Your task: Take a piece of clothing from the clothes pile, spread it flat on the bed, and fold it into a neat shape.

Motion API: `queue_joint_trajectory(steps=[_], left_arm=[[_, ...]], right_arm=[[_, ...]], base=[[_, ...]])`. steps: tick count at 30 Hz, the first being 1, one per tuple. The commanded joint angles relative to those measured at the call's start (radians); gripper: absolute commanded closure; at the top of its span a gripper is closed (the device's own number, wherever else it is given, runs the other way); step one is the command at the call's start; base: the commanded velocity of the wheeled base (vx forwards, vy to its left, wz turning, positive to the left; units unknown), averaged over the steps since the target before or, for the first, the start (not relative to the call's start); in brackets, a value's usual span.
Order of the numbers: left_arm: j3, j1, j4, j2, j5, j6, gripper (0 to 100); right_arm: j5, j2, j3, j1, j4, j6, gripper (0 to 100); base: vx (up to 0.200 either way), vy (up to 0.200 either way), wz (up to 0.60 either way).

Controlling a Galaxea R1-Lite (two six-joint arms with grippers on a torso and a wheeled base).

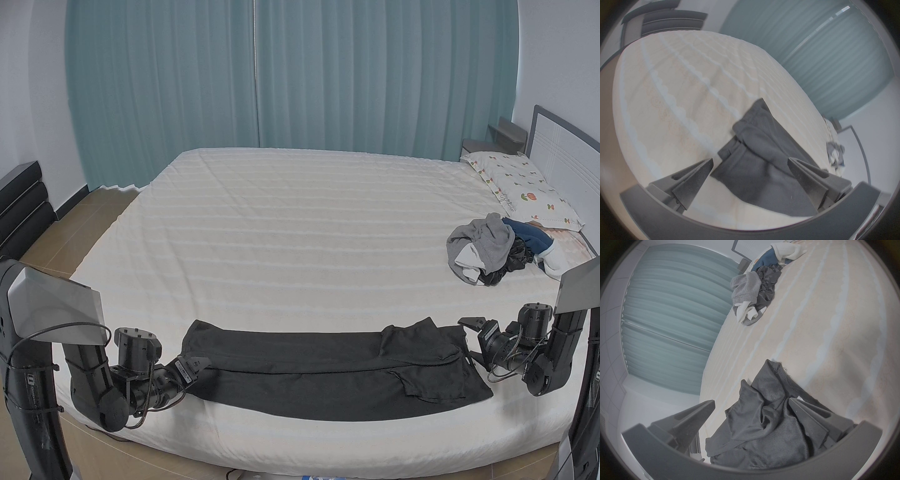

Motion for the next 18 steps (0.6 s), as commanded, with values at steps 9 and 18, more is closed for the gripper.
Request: queue_joint_trajectory(steps=[9, 18], left_arm=[[0.076, 0.011, -0.188, 0.124, -0.045, 0.114, 0], [0.051, 0.027, -0.207, 0.153, -0.039, 0.114, 100]], right_arm=[[0.009, 0.014, 0.008, 0.001, 0.000, 0.000, 0], [0.009, 0.014, 0.008, 0.004, 0.000, -0.001, 0]], base=[[0.000, 0.000, 0.00], [0.000, 0.000, 0.00]])
